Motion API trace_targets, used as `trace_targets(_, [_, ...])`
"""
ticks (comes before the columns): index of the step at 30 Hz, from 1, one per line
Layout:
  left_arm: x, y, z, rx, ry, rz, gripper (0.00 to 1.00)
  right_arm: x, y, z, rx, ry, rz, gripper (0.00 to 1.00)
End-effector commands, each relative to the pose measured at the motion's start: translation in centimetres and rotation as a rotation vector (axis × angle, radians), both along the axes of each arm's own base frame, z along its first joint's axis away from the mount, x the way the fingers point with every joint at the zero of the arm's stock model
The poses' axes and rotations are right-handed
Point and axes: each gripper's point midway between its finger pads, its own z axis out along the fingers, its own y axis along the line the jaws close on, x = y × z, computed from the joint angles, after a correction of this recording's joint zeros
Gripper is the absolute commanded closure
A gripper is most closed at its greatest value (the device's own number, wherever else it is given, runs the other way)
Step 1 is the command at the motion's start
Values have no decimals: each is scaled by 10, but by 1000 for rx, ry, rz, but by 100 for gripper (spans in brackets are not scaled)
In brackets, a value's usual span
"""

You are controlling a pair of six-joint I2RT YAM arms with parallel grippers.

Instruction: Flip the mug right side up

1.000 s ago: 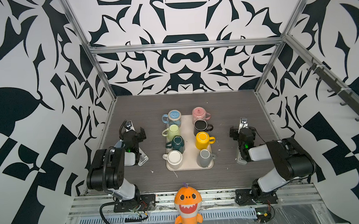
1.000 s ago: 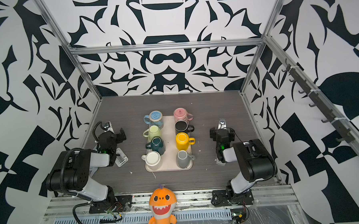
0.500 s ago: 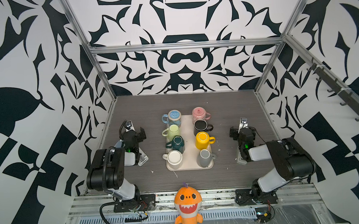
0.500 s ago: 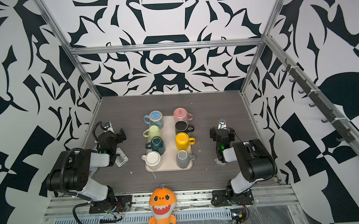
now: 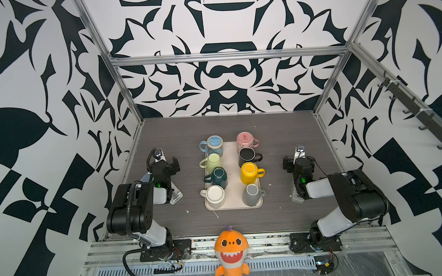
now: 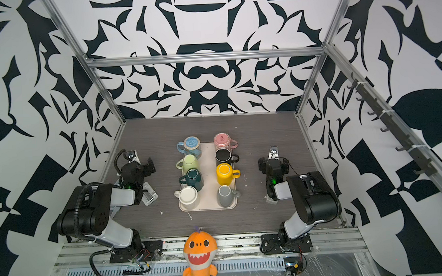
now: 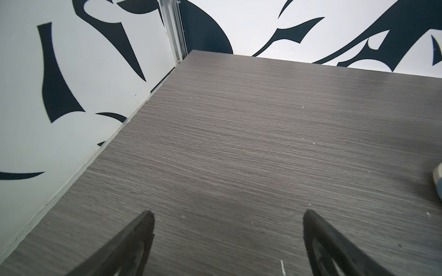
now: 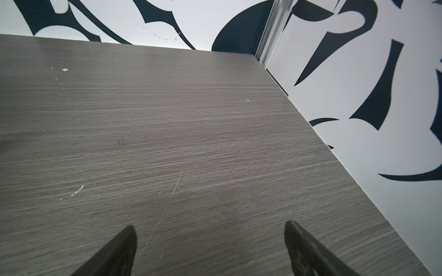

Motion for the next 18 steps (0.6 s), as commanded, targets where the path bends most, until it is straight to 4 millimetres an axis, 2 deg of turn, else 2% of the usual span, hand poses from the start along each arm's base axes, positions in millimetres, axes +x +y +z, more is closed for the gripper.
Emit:
trace_targets(1, [2,3,5,-5,-14,14,1,6,-3,14,3,-48,-22,7])
trace_targets(7, [3,4,10,6,-36,20,0,4,-6,22,12,-48,-43,8])
trace_targets(10, [0,6,26,7,-14,36,0,5,-7,49,-26,-51,-79,9])
trace_targets(13, [-2,10,59,-1,-17,62,0,3,-6,78,-16,-47,-79,12])
trace_targets(14, [-5,9,78,-13,-51,63,0,2,-4,90,7,-50,-74,13])
trace_targets(18, [-15,-1,132,-113,-141,34,0,-8,7,122,193,4,-94,21])
